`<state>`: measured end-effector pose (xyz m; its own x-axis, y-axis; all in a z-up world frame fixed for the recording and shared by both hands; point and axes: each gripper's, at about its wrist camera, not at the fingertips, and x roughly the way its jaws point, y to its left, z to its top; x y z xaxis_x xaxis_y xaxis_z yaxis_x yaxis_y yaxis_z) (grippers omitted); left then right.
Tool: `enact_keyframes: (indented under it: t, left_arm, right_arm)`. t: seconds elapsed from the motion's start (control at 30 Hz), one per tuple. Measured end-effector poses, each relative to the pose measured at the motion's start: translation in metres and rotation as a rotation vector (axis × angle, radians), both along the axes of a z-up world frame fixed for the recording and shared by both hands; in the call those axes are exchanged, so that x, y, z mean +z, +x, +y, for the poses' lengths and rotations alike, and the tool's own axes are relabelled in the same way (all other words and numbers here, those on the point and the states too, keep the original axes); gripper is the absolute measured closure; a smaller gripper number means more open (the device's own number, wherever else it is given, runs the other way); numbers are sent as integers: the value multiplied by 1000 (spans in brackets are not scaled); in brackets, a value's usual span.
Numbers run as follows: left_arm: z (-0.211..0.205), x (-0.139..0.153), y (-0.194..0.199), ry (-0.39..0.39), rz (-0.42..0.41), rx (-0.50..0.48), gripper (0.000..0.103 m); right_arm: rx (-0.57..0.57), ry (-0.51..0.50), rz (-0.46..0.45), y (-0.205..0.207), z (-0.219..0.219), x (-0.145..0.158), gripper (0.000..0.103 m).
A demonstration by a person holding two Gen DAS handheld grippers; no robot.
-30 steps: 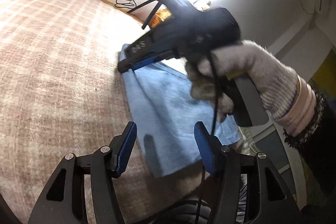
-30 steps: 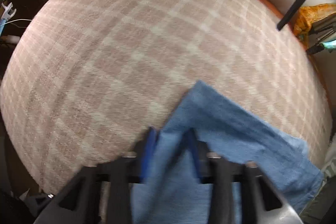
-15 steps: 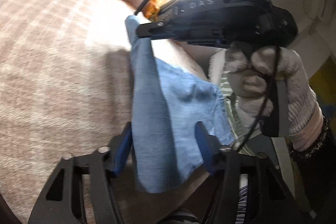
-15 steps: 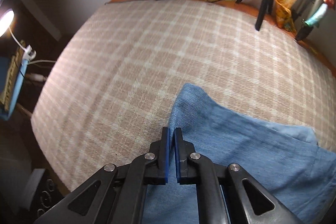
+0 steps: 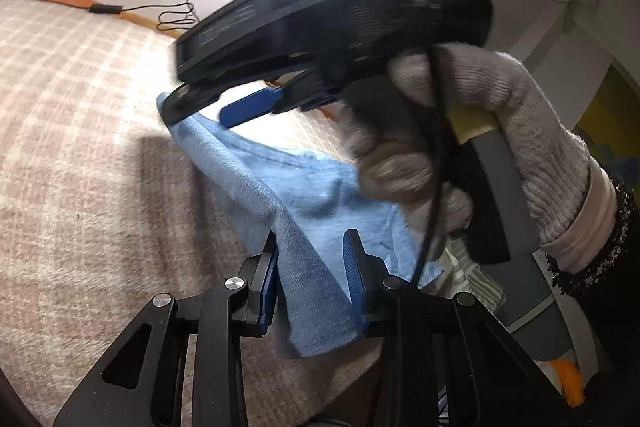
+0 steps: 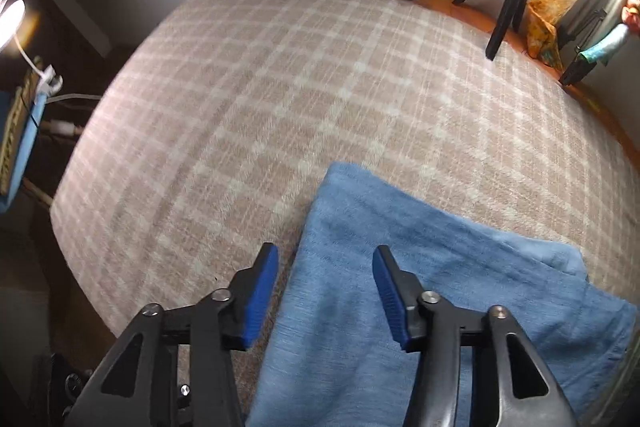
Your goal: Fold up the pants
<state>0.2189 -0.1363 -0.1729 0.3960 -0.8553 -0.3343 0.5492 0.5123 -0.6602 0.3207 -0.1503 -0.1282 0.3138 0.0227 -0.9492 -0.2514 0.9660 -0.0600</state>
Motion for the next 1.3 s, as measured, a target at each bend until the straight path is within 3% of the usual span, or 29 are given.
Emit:
enact_keyframes:
  t: [0.13,0.2,0.27,0.37,0.6,0.7,1.3]
  left_arm:
    - [-9,6,0,6,-19,-20,79]
    - [-15,7,1,14,-21,-33,81]
    - [-23,8,4,12,-19,-51,81]
    - [-33,14,8,1,-33,-80,81]
    - [-80,44,20,-5,-106,-208,81]
    - [-103,57,24,-6,-122,-261,81]
    - [-266,91,46,-4,-186,-537,84]
  right_arm:
    - [25,-60,34,-3,5,-17,54]
    - [24,-87,28,-6,-1,-22,73]
    - [11,-41,4,-9,-12,-18,88]
    - [-10,26,-79,-20,-33,2,98]
    - [-133,218,-224,-54,-111,49,100]
    - [-179,253,-263,-66,-143,63,100]
    - [-409,212,-408,-121,-308,120,101]
